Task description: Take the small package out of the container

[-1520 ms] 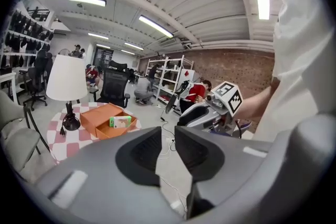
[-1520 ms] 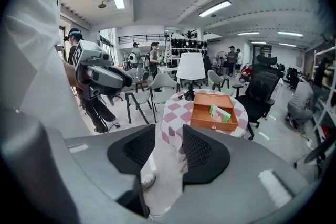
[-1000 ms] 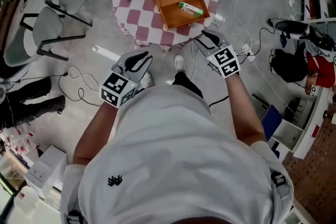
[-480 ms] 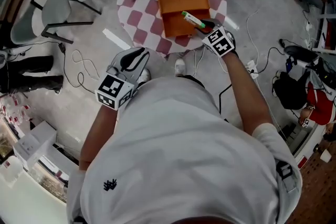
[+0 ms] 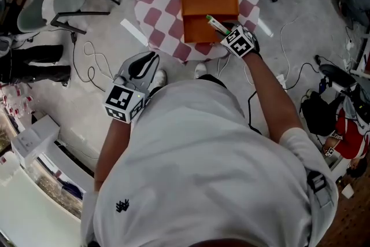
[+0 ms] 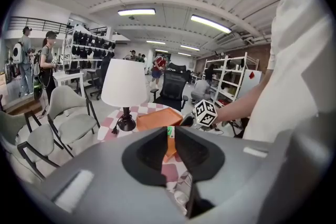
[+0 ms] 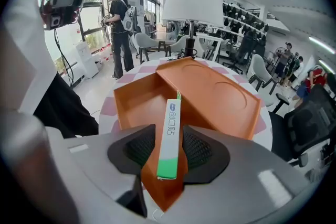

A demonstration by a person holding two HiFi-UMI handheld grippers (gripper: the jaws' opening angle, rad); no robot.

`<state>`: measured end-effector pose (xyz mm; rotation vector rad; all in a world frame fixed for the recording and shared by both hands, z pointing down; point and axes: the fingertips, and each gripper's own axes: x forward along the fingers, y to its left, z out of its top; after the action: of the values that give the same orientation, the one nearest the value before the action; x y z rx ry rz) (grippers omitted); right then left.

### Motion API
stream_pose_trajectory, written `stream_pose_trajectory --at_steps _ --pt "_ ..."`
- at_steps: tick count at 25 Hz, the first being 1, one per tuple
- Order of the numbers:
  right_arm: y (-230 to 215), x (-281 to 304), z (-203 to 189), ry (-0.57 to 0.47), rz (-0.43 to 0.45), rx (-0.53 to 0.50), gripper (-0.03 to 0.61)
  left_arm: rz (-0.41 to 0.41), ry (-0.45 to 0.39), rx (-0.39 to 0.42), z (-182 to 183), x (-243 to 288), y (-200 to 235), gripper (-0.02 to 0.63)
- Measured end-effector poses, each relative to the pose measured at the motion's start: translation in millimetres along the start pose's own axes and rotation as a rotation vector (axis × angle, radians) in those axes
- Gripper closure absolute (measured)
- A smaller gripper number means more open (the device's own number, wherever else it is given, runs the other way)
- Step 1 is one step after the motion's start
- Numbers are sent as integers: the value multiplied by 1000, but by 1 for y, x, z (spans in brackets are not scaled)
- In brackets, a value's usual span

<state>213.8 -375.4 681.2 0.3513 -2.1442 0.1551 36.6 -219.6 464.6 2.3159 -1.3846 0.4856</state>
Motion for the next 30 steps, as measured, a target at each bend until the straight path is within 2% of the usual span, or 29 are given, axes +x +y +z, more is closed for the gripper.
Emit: stream_pose_trajectory --at_steps 7,9,12,20,30 --pt "-3 12 -1 14 -25 25 445 31 -24 -48 5 -2 14 531" --pt "-3 13 -2 15 -35 30 482 30 -25 -43 6 -4 17 532" --pt "-5 11 -3 18 -53 38 483 21 -27 -31 8 -5 20 532" --pt "-2 -5 6 2 -87 71 485 -40 -35 8 9 -12 24 532" --pt "15 -52 39 -37 -168 111 485 -150 -43 52 1 -27 29 532"
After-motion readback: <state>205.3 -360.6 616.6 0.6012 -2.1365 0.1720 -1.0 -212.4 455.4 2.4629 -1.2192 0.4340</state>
